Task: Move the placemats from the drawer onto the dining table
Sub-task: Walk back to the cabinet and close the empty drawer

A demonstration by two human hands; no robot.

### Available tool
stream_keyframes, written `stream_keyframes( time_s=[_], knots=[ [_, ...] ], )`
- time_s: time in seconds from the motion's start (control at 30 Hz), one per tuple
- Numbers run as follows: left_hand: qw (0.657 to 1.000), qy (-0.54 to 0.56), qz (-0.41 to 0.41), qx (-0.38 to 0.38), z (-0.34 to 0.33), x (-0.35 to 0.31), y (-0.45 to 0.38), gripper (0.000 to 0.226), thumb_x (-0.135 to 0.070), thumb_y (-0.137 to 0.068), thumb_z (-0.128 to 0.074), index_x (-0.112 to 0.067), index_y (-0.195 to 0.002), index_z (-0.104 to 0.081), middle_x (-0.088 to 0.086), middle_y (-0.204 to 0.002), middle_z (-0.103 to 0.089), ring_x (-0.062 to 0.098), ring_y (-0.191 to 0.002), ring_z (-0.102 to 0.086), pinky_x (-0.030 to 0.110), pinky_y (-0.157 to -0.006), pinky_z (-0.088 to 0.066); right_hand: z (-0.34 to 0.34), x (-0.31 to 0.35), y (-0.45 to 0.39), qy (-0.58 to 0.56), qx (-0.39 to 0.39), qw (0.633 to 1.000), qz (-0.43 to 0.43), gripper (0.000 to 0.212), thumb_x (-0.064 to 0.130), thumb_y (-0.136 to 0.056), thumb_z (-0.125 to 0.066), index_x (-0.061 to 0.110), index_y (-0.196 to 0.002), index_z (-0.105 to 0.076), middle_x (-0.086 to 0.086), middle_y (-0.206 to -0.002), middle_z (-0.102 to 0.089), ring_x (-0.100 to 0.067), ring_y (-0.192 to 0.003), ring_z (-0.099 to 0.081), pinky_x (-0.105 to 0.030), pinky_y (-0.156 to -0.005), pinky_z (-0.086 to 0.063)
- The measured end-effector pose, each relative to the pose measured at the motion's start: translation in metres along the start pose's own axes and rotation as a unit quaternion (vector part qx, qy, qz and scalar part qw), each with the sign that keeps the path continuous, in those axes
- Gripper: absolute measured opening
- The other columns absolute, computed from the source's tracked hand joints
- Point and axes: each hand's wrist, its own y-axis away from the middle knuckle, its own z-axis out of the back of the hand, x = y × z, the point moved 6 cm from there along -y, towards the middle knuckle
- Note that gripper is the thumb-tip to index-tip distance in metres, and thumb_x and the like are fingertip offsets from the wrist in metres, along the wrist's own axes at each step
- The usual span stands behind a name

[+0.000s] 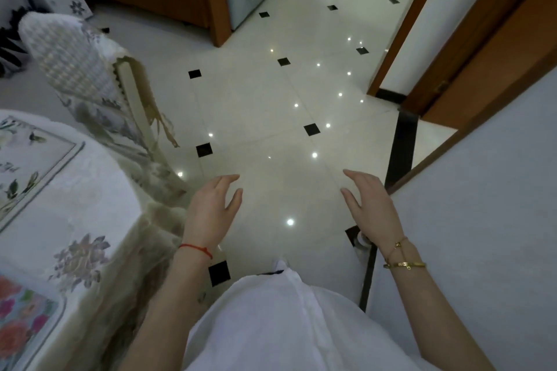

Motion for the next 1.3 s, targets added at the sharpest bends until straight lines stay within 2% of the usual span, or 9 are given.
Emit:
stream_keyframes(
  time_s=[0.27, 0.4, 0.63, 0.73, 0.93, 1.07, 1.3],
  knots=[
    [1.000, -0.007, -0.005, 0.008, -0.015, -0.002, -0.150, 0.032, -0.025, -0.091, -0.059, -0.013, -0.120, -0.061, 0.007, -0.115, -0.066, 0.023, -0.106, -0.062, 0.032, -0.085, -0.050, -0.008, -0.022, -0.143, 0.000, 0.006, 1.000, -0.007, 0.040, 0.022, -0.096, -0.054, 0.010, -0.134, -0.050, -0.006, -0.129, -0.057, -0.018, -0.121, -0.047, -0.025, -0.104, -0.033],
    [1.000, -0.005, 0.013, 0.019, -0.032, 0.008, -0.221, 0.033, -0.026, -0.092, -0.058, -0.013, -0.122, -0.060, 0.007, -0.118, -0.066, 0.024, -0.109, -0.061, 0.034, -0.090, -0.050, -0.024, -0.045, -0.216, 0.000, 0.021, 1.000, -0.010, 0.039, 0.024, -0.096, -0.053, 0.011, -0.134, -0.050, -0.005, -0.129, -0.056, -0.018, -0.122, -0.047, -0.024, -0.104, -0.033],
    [0.998, 0.001, 0.065, -0.015, -0.046, 0.028, -0.373, 0.031, -0.021, -0.091, -0.059, -0.012, -0.120, -0.061, 0.008, -0.111, -0.067, 0.026, -0.104, -0.062, 0.034, -0.090, -0.048, -0.044, -0.071, -0.393, -0.015, 0.044, 0.999, 0.012, 0.039, 0.022, -0.095, -0.055, 0.013, -0.133, -0.051, -0.003, -0.127, -0.057, -0.016, -0.119, -0.046, -0.014, -0.100, -0.026],
    [0.993, -0.006, 0.103, -0.052, -0.036, 0.029, -0.438, 0.032, -0.022, -0.092, -0.058, -0.013, -0.122, -0.061, 0.007, -0.120, -0.064, 0.024, -0.111, -0.058, 0.028, -0.092, -0.042, -0.047, -0.069, -0.486, -0.014, 0.062, 0.997, 0.044, 0.039, 0.021, -0.094, -0.057, 0.012, -0.132, -0.052, -0.003, -0.124, -0.059, -0.016, -0.118, -0.047, -0.009, -0.097, -0.023],
    [0.973, 0.003, 0.202, -0.109, -0.017, 0.058, -0.529, 0.034, -0.024, -0.093, -0.056, -0.014, -0.125, -0.059, 0.005, -0.122, -0.063, 0.021, -0.109, -0.058, 0.023, -0.087, -0.040, -0.074, -0.025, -0.654, -0.003, 0.117, 0.983, 0.141, 0.038, 0.024, -0.096, -0.053, 0.012, -0.133, -0.052, -0.004, -0.128, -0.058, -0.017, -0.122, -0.045, -0.014, -0.101, -0.024],
    [0.958, -0.009, 0.253, -0.133, -0.012, 0.096, -0.573, 0.034, -0.027, -0.093, -0.055, -0.016, -0.125, -0.058, 0.003, -0.119, -0.064, 0.019, -0.105, -0.060, 0.029, -0.088, -0.046, -0.113, 0.013, -0.737, -0.017, 0.151, 0.970, 0.189, 0.039, 0.024, -0.096, -0.053, 0.013, -0.133, -0.051, -0.003, -0.128, -0.057, -0.015, -0.121, -0.044, -0.013, -0.101, -0.024],
    [0.938, -0.006, 0.307, -0.163, 0.007, 0.193, -0.665, 0.034, -0.026, -0.094, -0.054, -0.014, -0.125, -0.059, 0.005, -0.120, -0.064, 0.023, -0.107, -0.060, 0.033, -0.091, -0.047, -0.213, 0.085, -0.854, -0.021, 0.203, 0.948, 0.243, 0.039, 0.025, -0.096, -0.054, 0.014, -0.133, -0.052, -0.002, -0.128, -0.058, -0.016, -0.122, -0.046, -0.016, -0.102, -0.027]
  ],
)
